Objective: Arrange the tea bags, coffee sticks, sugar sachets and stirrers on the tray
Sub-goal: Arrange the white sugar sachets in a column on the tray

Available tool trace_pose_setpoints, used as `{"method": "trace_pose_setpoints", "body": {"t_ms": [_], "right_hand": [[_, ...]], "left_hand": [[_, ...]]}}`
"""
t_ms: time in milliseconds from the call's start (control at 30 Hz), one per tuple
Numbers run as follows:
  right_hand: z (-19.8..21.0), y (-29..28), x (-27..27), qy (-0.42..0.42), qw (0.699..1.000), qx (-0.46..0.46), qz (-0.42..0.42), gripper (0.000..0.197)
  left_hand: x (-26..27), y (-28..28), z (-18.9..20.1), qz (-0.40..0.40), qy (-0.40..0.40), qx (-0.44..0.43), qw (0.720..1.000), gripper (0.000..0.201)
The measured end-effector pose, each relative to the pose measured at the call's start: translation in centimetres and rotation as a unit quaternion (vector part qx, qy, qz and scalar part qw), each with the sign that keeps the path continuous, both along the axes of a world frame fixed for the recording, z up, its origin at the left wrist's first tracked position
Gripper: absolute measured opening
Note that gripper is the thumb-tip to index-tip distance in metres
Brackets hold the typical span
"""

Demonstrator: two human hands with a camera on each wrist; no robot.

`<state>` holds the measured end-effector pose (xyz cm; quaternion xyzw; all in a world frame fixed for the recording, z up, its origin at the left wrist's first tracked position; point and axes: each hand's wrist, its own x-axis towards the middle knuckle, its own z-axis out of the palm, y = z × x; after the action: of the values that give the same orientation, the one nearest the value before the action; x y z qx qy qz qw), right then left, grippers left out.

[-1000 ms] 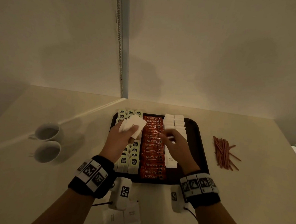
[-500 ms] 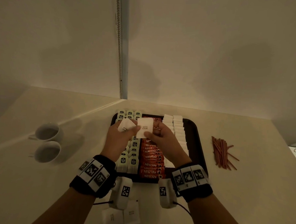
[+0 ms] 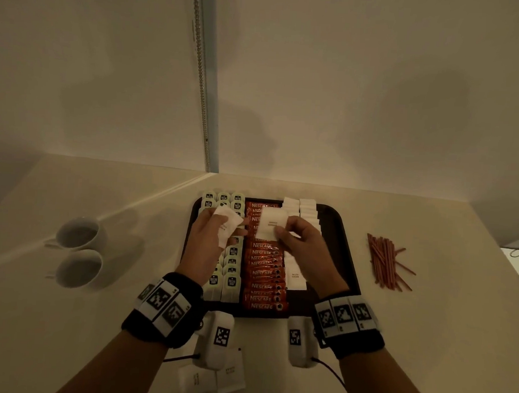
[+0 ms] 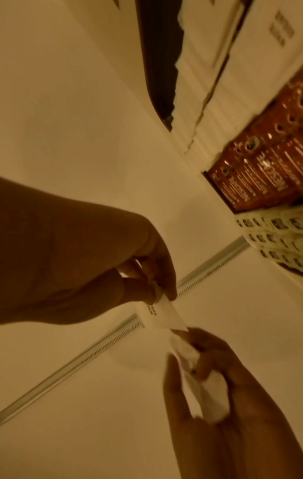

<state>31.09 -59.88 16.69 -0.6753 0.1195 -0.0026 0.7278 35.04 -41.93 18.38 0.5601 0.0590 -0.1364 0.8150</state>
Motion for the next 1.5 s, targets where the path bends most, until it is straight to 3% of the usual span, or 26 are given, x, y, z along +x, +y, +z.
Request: {"method": "trace_pose_setpoints", "body": {"t_ms": [100,233,367,467,700,867,1000,1067,1133,1233,1333,1500], "right_hand": [[-1.8,-3.5,-0.6,0.026,0.996,-0.053,-0.060,0.012],[-5.8,-8.0,-2.0,0.101,0.972,-0.159,-0.139,0.014],[-9.9,-10.7,-3.7,0.178,0.926,-0.308,-0.128,0.012],[-11.4,-11.1,-4.3,0.217,0.898,-0.371,-0.097,0.021],[-12.3,-10.5,-4.2,0.250,0.878,-0.394,-0.103,0.024],[-12.6,-10.0,-3.9,0.253,0.872,-0.399,-0.130,0.026],[-12.4,-9.7,-3.9,0.260,0.866,-0.405,-0.137,0.030],[-11.2,-9.0,-3.4,0.213,0.878,-0.401,-0.152,0.030],[-8.4,-7.4,-2.4,0.134,0.913,-0.360,-0.138,0.025],[-2.9,-3.3,-0.6,0.017,0.964,-0.264,-0.008,0.017],[0.3,-0.1,1.0,-0.039,0.967,-0.229,0.102,0.020],[1.0,1.9,1.7,-0.040,0.987,-0.127,0.086,0.018]], "left_hand": [[0.0,0.5,0.2,0.021,0.038,-0.053,0.998,0.019],[-0.1,0.7,-0.3,0.020,0.037,-0.017,0.999,0.014],[-0.1,0.8,-0.8,0.023,0.018,0.023,0.999,0.014],[0.1,0.7,-0.8,0.039,0.046,-0.006,0.998,0.012],[0.6,0.7,-1.0,0.049,0.125,-0.070,0.988,0.032],[0.4,0.8,-0.6,0.048,0.132,-0.083,0.987,0.025],[0.3,0.7,-0.9,0.035,0.080,-0.019,0.996,0.012],[0.3,0.8,-1.2,0.022,0.051,0.013,0.998,0.018],[0.3,0.8,-1.4,0.002,0.024,0.058,0.998,0.023],[0.3,0.6,-1.4,-0.040,-0.051,0.166,0.984,0.024],[0.2,0.1,-0.8,-0.065,-0.130,0.252,0.957,0.020],[0.5,0.6,-0.1,-0.047,-0.171,0.249,0.952,0.013]]}}
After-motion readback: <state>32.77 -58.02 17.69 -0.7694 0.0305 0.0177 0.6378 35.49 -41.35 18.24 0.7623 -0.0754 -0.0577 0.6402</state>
